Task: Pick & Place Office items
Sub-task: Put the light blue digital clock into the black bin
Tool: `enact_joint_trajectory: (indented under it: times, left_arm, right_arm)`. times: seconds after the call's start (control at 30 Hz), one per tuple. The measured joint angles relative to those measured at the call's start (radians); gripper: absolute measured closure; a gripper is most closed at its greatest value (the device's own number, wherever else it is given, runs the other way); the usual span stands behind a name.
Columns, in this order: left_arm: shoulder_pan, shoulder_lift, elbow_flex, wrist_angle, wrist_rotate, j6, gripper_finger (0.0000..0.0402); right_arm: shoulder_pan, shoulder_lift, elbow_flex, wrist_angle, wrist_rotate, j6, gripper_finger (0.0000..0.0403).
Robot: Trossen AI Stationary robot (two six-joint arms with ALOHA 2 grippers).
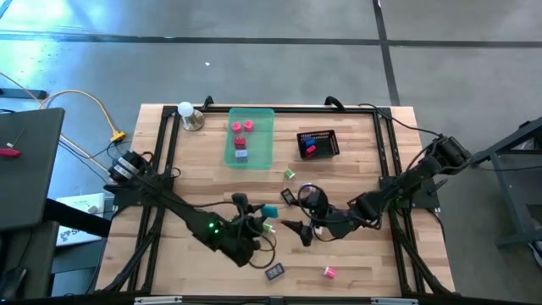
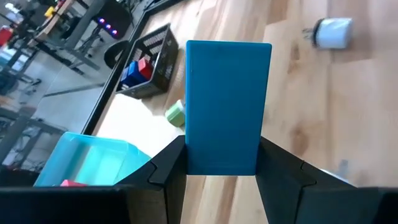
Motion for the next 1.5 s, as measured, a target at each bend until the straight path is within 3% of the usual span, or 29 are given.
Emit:
enact_joint_trajectory:
  times: [0.37, 0.97, 1.5]
  left_arm:
    - [0.032, 0.012, 0.0, 0.083, 0.049, 0.038, 0.0258]
    - [0.046, 0.012, 0.0, 0.09, 0.076, 0.056, 0.0258]
    - [0.051, 0.012, 0.0, 0.088, 0.085, 0.059, 0.0258]
  right_arm:
    - [-0.091, 0.068, 0.0, -0.002, -0.1, 0.038, 0.0042]
    - [-0.141, 0.101, 0.0, 0.05, -0.176, 0.008, 0.0047]
    - [-0.14, 0.101, 0.0, 0.052, -0.181, 0.001, 0.0178]
